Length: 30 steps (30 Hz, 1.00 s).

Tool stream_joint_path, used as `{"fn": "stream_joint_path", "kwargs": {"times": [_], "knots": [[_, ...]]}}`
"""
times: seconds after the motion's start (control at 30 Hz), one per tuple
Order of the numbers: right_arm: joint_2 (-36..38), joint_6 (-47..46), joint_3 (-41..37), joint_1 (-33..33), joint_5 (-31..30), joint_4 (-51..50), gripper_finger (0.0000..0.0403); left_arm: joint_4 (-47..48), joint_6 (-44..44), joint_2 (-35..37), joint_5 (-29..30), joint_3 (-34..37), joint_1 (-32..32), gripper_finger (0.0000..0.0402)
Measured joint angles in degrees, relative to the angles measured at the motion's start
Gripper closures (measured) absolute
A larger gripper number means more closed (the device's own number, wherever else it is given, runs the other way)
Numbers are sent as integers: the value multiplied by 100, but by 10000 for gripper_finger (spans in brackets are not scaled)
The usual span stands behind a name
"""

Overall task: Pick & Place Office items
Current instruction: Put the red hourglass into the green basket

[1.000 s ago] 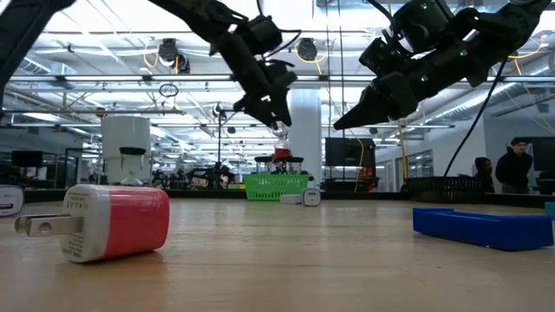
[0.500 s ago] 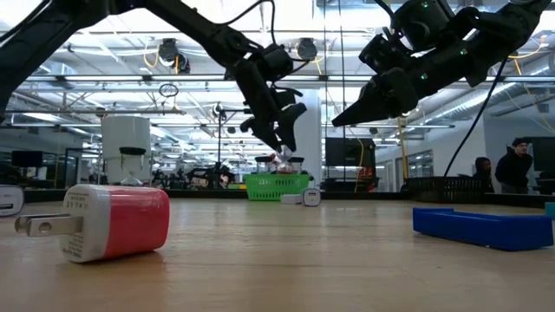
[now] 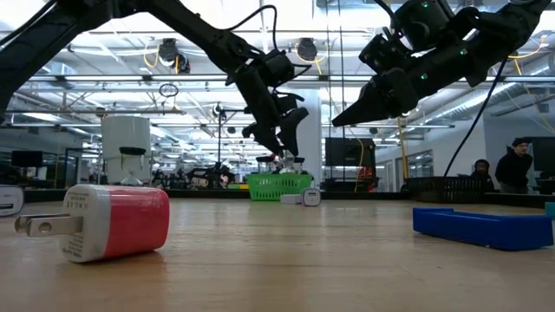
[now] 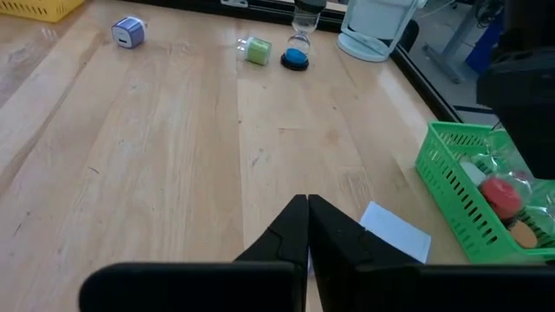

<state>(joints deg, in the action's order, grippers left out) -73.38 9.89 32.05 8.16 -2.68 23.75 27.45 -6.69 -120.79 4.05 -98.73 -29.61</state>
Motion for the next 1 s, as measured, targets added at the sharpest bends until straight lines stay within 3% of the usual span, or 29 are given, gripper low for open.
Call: {"fn": "stream_joint_path", "kwargs": {"times": [0.23,0.43,0.7,1.0], "knots": [[0,-2,0,0,2,2,402,-117,-6,0,33,113,13,185],[0,-13,0,0,2,7,402,-230,-7,0,-32,113,2,161],[0,-20,2,0,145,45,402,-368,19,-136,-142,113,-2,183],[-2,-79,2,-9,452,260,402,-313,22,-170,82,113,89,114]]}}
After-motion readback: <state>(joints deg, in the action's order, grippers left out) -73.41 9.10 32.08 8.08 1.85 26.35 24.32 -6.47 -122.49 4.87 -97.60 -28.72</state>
